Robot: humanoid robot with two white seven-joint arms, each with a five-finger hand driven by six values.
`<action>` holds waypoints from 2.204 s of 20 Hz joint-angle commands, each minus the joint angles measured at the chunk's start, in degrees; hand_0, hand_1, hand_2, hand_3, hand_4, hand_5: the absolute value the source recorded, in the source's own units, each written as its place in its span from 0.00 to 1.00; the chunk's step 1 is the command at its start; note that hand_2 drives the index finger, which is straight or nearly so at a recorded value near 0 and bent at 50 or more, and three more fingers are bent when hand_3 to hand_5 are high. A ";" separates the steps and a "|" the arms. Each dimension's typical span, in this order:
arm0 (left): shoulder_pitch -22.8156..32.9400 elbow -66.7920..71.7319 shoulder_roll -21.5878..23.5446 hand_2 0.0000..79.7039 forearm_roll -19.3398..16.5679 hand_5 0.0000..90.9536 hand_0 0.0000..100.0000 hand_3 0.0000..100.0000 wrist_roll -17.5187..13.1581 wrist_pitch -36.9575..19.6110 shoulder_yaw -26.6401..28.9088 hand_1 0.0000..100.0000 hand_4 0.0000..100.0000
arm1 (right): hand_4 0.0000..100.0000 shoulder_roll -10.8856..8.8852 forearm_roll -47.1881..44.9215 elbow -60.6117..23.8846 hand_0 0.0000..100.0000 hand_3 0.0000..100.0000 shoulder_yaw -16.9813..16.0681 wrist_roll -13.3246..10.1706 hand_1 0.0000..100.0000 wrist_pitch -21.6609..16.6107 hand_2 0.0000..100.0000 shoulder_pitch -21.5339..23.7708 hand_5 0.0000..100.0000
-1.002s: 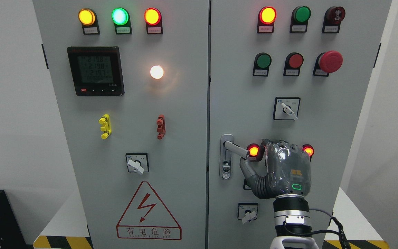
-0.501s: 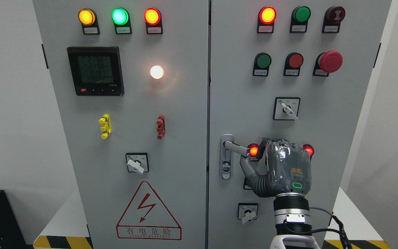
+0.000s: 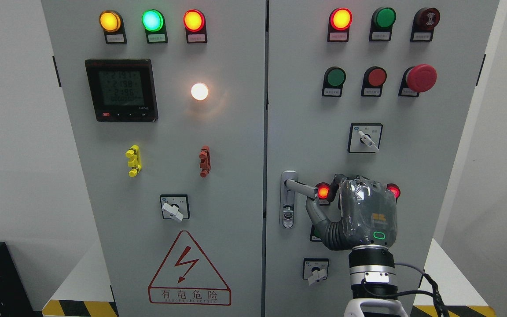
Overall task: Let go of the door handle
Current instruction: 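Open the right hand and withdraw it downward from the handle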
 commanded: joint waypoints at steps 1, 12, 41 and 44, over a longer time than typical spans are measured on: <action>0.00 0.00 -0.03 0.06 0.00 0.00 0.00 0.11 0.01 0.04 0.00 0.00 0.00 | 0.70 0.08 -0.10 -0.19 0.47 0.90 0.19 -0.09 0.40 -0.21 0.68 0.56 0.62; 0.00 0.00 0.05 0.05 0.00 0.00 0.00 0.11 0.01 -0.04 0.00 0.00 0.00 | 0.70 0.00 -0.10 -2.47 0.48 0.90 0.71 -0.27 0.40 -0.48 0.67 3.81 0.62; 0.00 0.00 -0.03 0.05 0.00 0.00 0.00 0.11 0.01 -0.05 0.00 0.00 0.00 | 0.12 -0.18 -9.84 -14.87 0.40 0.19 -12.37 -4.39 0.27 -13.91 0.13 18.49 0.02; 0.00 0.00 -0.03 0.06 0.00 0.00 0.00 0.11 0.01 -0.04 0.00 0.00 0.00 | 0.02 -0.18 -12.05 -14.87 0.40 0.08 -13.35 -4.93 0.26 -14.63 0.05 18.41 0.00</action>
